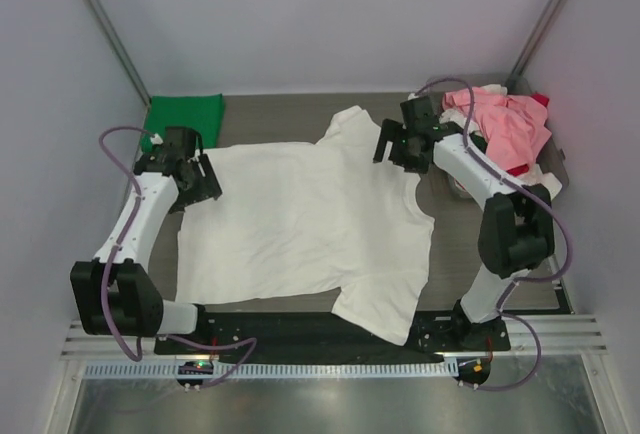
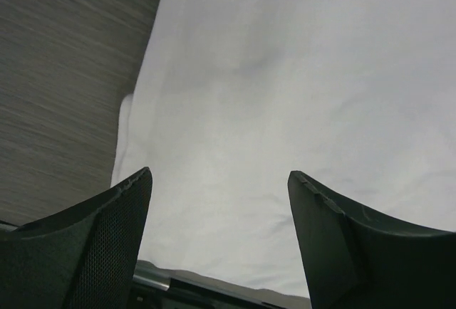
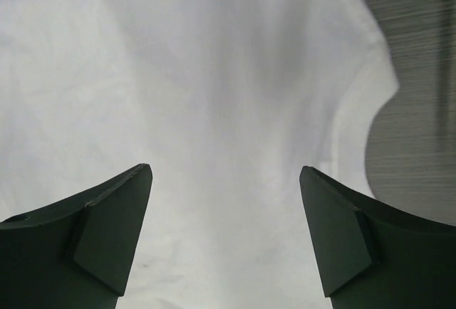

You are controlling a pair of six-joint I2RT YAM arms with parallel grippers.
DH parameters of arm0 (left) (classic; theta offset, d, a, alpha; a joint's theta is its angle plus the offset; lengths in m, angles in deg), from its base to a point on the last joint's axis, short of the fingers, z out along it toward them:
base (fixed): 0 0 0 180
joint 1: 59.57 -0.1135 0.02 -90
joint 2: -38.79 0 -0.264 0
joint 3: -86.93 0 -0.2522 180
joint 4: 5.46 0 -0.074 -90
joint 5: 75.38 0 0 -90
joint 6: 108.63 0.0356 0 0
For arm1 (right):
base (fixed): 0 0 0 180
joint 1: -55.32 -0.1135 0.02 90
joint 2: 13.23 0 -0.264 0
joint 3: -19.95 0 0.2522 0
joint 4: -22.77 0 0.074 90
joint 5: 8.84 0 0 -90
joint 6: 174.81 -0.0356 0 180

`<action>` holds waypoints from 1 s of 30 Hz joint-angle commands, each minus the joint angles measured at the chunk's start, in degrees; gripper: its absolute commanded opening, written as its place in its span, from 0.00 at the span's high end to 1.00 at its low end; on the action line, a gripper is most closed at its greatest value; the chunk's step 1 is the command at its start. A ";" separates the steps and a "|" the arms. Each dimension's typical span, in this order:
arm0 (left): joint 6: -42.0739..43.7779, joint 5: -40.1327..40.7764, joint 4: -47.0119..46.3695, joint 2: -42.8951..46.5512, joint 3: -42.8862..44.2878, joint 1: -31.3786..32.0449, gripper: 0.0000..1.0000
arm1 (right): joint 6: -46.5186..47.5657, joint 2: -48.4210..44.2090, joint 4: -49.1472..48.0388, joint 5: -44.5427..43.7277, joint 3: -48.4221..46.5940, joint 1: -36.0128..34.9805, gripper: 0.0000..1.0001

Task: Fold and stack the t-shirts
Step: Flatten the tshirt out

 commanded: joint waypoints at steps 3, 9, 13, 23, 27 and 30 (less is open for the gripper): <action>-1.65 -8.97 -6.18 3.22 -10.53 -0.04 0.23 | -1.45 8.81 -5.89 11.17 -2.50 -1.48 0.10; -3.67 -7.48 -9.62 1.40 -13.36 -0.04 0.23 | -0.40 20.05 -5.89 10.65 -10.04 -1.48 0.10; -5.16 -8.53 -11.90 -6.86 -8.53 -0.13 0.23 | -1.19 27.17 -5.89 10.73 -16.03 0.09 0.10; -5.43 -7.04 -12.44 -34.20 9.83 1.45 0.29 | -1.63 33.34 -5.80 5.20 -14.82 7.12 0.10; -5.16 -6.69 -11.91 -39.74 15.29 4.17 0.29 | -1.89 32.29 -5.53 -0.16 -11.56 10.11 0.10; -4.90 -6.43 -10.94 -42.91 20.11 6.72 0.29 | -0.76 32.11 -5.18 -1.13 -12.16 10.47 0.10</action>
